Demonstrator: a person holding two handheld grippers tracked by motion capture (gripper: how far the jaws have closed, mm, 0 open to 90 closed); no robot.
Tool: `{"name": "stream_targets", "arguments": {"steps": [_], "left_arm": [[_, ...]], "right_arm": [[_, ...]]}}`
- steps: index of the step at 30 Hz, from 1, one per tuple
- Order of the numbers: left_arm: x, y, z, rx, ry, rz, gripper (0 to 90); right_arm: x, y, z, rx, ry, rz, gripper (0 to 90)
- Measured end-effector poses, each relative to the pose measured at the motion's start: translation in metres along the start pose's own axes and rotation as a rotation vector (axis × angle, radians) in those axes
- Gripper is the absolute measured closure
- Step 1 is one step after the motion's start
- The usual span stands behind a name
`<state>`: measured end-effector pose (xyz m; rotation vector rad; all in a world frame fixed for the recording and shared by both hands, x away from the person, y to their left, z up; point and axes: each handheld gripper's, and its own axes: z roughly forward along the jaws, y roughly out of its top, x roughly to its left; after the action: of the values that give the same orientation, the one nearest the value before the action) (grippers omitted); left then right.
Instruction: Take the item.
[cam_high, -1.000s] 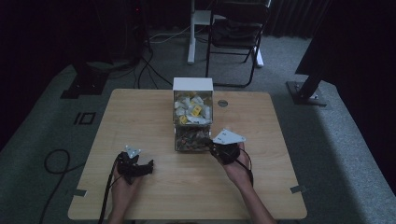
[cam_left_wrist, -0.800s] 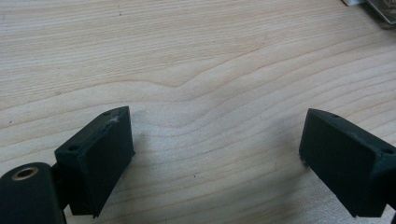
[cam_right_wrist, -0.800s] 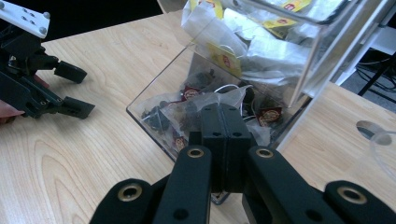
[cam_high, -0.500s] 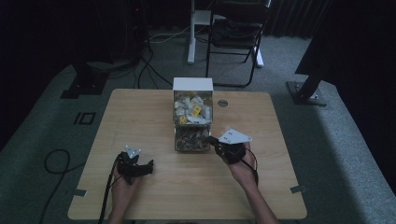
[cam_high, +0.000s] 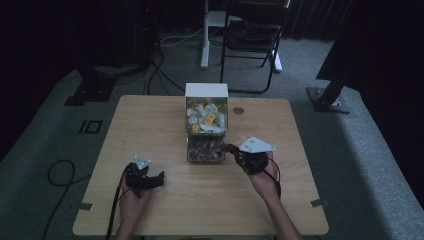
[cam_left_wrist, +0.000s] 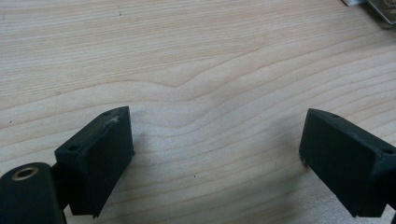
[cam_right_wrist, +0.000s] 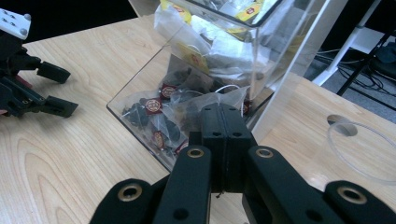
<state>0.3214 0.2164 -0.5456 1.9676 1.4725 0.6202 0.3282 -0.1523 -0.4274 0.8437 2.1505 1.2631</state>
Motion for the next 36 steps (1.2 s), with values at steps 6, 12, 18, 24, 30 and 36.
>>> {"name": "stream_targets", "arguments": {"steps": [6, 12, 18, 24, 30, 36], "left_arm": [[0.000, 0.000, 0.000, 0.000, 0.000, 0.000, 10.6], [0.000, 0.000, 0.000, 0.000, 0.000, 0.000, 10.6], [0.000, 0.000, 0.000, 0.000, 0.000, 0.000, 10.7], [0.000, 0.000, 0.000, 0.000, 0.000, 0.000, 10.6], [0.000, 0.000, 0.000, 0.000, 0.000, -0.001, 10.7], [0.000, 0.000, 0.000, 0.000, 0.001, 0.000, 10.7]], "right_arm": [[-0.004, 0.000, -0.002, 0.000, -0.011, 0.004, 90.0], [-0.008, 0.000, -0.005, -0.002, -0.022, 0.011, 90.0], [-0.012, 0.001, -0.006, 0.000, -0.036, 0.012, 90.0], [-0.015, 0.002, -0.005, 0.006, -0.053, 0.009, 90.0], [-0.018, 0.002, -0.005, 0.006, -0.061, 0.009, 90.0], [-0.021, 0.003, -0.004, 0.012, -0.076, 0.009, 90.0]]}}
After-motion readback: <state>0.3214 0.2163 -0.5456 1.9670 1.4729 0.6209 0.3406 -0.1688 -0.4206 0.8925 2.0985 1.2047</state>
